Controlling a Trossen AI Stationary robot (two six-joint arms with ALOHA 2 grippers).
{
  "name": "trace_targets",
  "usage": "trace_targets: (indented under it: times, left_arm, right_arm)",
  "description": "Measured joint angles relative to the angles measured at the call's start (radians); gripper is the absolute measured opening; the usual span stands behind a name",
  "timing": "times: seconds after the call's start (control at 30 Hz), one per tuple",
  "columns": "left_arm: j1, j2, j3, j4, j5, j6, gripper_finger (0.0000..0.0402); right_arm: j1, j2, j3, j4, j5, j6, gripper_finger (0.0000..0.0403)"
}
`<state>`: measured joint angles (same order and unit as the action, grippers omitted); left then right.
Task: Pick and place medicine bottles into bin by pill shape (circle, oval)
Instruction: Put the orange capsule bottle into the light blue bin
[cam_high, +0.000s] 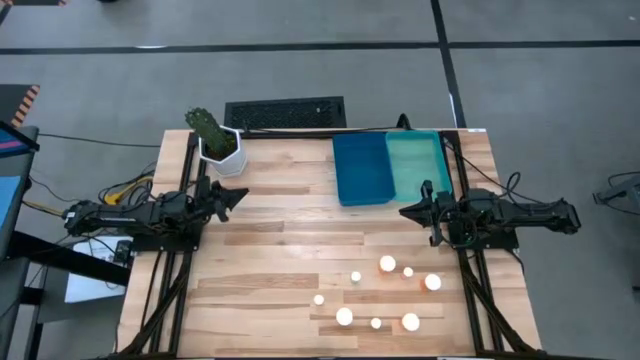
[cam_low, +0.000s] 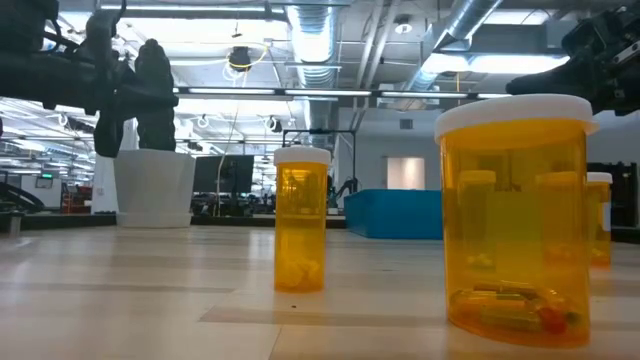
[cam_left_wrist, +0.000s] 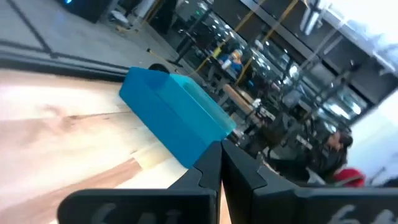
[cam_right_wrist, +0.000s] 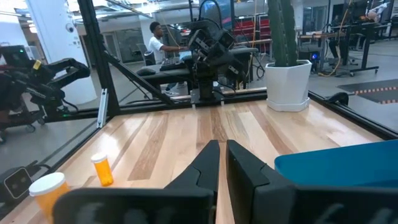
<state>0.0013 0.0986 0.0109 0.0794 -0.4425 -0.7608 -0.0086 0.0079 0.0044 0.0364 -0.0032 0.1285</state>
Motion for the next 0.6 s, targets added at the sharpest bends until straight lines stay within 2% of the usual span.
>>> trace_targets:
  times: [0.07,0.17,0.3,0.5,0.6]
  left_arm:
    - [0.000,0.000,0.000,0.001,-0.008,-0.025,0.0000]
    - [0.000,0.000,0.000,0.000,-0.012,-0.059,0.0000]
    - [0.000,0.000,0.000,0.000,-0.066,-0.115,0.0000]
    - [0.000,0.000,0.000,0.020,-0.198,-0.163,0.0001]
    - [0.000,0.000,0.000,0.077,-0.219,-0.155,0.0011]
  right_arm:
    - [0.002,0.000,0.000,0.001,0.001,0.050,0.0044]
    - [0.002,0.000,0.000,0.004,0.001,0.215,0.0044]
    - [0.002,0.000,0.000,0.007,0.002,0.385,0.0044]
    - [0.000,0.000,0.003,0.086,0.023,0.452,0.0044]
    - [0.000,0.001,0.031,0.086,0.059,0.464,0.0049]
